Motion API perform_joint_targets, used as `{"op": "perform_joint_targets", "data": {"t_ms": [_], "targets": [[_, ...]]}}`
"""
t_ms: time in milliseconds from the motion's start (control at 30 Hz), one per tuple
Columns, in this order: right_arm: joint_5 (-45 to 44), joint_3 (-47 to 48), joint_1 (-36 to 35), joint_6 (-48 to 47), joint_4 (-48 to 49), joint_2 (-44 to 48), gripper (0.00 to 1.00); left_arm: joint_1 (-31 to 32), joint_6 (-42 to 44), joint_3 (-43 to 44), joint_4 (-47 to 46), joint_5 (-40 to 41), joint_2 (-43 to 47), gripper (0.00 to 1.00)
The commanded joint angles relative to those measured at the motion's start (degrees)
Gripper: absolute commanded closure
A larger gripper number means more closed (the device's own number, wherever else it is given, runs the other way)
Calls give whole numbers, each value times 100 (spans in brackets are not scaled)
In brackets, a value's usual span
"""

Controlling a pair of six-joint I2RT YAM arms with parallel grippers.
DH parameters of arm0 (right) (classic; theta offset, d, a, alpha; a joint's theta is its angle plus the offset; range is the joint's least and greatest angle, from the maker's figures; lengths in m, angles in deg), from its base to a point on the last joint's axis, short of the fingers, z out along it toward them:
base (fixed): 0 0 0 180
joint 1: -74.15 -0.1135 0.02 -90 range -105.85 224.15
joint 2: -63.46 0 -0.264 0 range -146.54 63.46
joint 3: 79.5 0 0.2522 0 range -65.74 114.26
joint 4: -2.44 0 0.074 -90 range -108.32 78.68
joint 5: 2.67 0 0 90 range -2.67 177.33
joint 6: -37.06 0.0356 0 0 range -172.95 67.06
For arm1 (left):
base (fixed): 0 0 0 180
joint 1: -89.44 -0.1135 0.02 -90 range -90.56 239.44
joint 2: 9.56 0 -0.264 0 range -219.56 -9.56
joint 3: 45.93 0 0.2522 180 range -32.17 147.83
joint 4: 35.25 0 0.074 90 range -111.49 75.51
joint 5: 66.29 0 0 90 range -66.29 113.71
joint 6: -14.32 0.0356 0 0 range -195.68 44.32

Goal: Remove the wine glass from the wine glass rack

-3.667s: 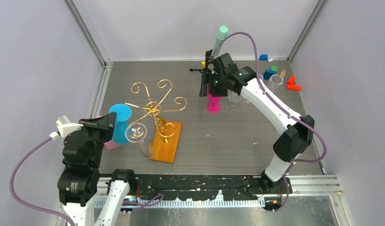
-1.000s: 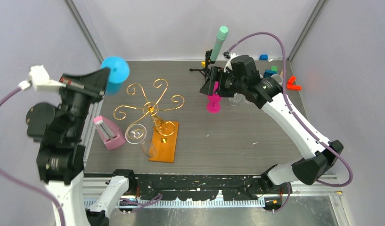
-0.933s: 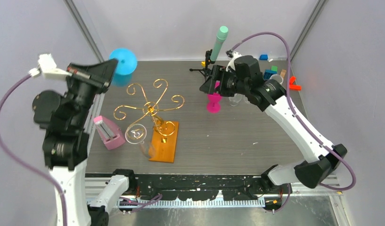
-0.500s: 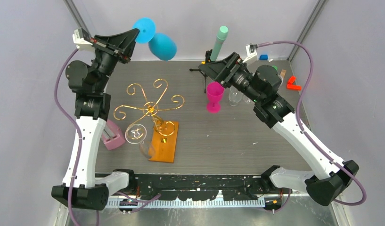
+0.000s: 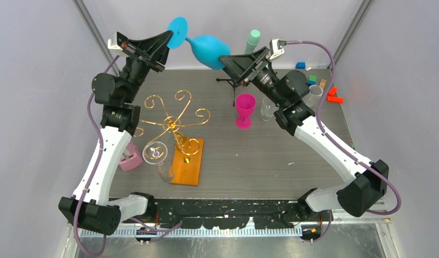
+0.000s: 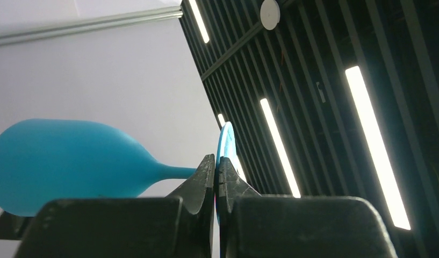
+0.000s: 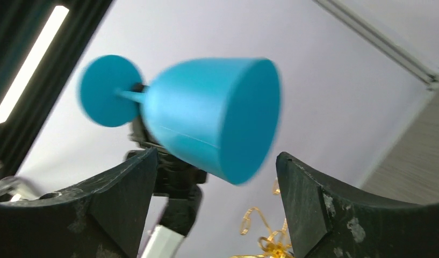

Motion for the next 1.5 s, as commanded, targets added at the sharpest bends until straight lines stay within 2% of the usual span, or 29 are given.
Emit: {"op": "perform_joint_targets", "data": {"t_ms": [0,167,233,300,433,500,633,800,900,967,1167,1333,1467], "targets": [[414,51,-22,612,2105,50,15,144,-360,-41,-541,14,16,100],[557,-39,-14,804,2556,45,21,209,-436,-85,-609,31,-8,100],[610,-37,-14,809,2619,54,30,217,-455,-111,-628,33,0,100],[659,-10,-14,844,2628,49,45,225,-475,-128,-651,33,10,100],[658,67,-10,1016,2518,50,68,227,-302,-168,-452,38,139,99],[689,117,-6,1028,2456,50,78,227,-176,-177,-211,-2,198,93],[673,176,-1,992,2268,100,98,227,-69,-188,-149,-95,199,65],[234,94,-6,511,1627,365,100,227,678,140,156,-38,327,32],[-252,125,-10,-311,432,712,100,227,1313,252,659,68,530,18],[-675,247,-6,-844,-394,872,100,227,1650,207,894,143,652,15],[-1802,867,6,-2164,-2789,1011,100,227,2991,146,1818,262,965,14],[-1892,1544,3,-3113,-4799,895,100,227,4560,567,3231,274,1079,14],[-2166,1922,14,-3634,-5947,821,100,227,5501,820,4320,439,1121,14]]}}
